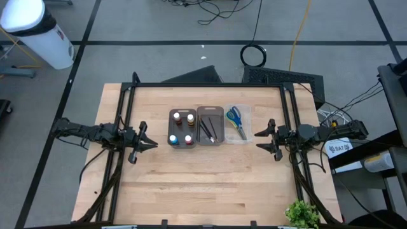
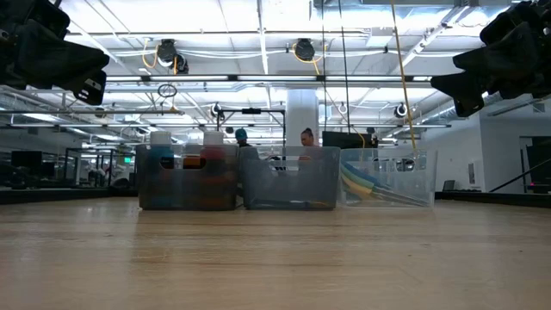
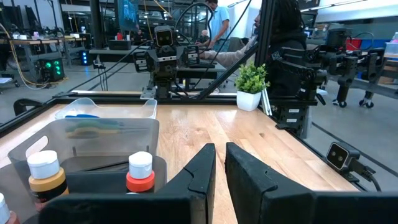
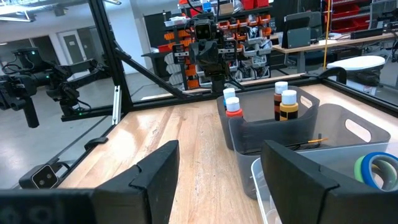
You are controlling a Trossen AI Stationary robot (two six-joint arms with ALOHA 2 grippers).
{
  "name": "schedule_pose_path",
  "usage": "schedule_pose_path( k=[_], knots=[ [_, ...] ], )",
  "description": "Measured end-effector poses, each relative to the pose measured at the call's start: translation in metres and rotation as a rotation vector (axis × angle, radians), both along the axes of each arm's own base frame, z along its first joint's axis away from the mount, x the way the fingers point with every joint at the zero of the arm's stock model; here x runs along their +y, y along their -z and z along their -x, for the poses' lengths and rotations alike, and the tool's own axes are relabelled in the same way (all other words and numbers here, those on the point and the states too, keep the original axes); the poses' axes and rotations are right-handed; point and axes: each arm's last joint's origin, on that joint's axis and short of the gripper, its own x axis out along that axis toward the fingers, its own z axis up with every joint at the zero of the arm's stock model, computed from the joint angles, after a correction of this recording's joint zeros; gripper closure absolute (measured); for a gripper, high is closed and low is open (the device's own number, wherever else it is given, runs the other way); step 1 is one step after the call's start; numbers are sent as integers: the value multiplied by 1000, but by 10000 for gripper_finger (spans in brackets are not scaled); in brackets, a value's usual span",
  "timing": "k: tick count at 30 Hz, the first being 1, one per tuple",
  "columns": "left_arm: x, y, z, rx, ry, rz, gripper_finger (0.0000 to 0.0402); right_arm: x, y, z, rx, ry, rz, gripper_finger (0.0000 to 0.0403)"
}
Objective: Pick & Place Paint Supplies
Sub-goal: Return to Home Position
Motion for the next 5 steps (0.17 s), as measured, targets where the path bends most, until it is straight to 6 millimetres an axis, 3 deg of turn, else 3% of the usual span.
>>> schedule_pose_path(
  k=[5],
  knots=[
    [0,0,0,0,0,0,355,0,0,0,0,0,0,192]
  ],
)
